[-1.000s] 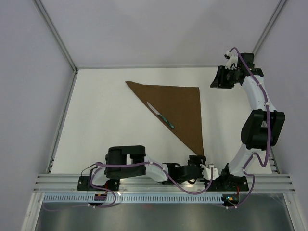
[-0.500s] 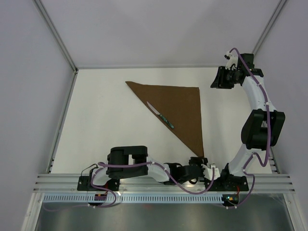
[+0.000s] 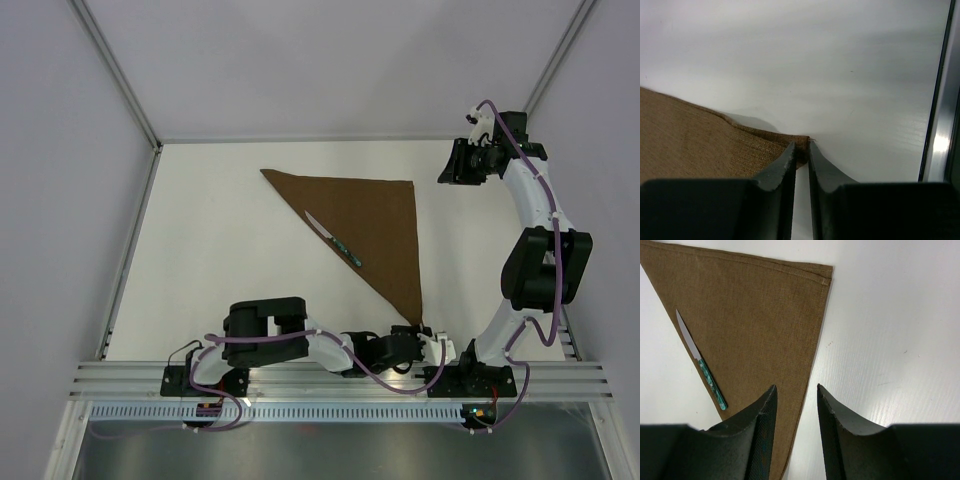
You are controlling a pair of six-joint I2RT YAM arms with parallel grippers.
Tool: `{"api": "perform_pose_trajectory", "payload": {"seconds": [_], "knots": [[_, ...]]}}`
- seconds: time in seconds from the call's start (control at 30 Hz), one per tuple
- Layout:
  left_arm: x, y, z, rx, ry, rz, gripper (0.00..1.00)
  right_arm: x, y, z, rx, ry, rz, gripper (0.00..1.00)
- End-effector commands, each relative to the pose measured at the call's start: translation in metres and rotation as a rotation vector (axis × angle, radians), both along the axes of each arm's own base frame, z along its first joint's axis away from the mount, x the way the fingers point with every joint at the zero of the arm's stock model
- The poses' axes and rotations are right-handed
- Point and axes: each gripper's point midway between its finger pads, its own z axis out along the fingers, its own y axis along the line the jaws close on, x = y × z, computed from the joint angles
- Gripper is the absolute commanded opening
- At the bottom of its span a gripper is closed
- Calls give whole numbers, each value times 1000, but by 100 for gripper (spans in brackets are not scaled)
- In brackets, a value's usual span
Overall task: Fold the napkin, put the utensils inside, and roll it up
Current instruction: Fold the napkin at the center of the board.
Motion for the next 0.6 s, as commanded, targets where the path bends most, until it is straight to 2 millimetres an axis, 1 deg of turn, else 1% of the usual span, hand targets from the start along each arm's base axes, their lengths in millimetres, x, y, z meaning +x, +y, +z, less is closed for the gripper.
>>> {"api": "perform_pose_trajectory", "payload": {"seconds": [0.0, 0.17, 0.23, 0.4, 0.53, 0.57], "knots": [[0, -11, 5, -28, 30, -12, 19, 3, -2, 10, 6, -32, -17, 43], [-1, -12, 7, -33, 38, -19, 8, 3, -3, 8, 3, -27, -20, 43], [-2, -13, 10, -40, 39, -21, 3, 4, -3, 9, 3, -30, -20, 43], [-3, -16, 22, -65, 54, -26, 2, 4, -3, 8, 2, -30, -21, 43], [-4, -18, 36, -99, 85, -32, 2, 4, -3, 8, 0, -28, -21, 43], [-1, -18, 38, -105, 91, -27, 2, 4, -3, 8, 1, -28, -22, 43]]}}
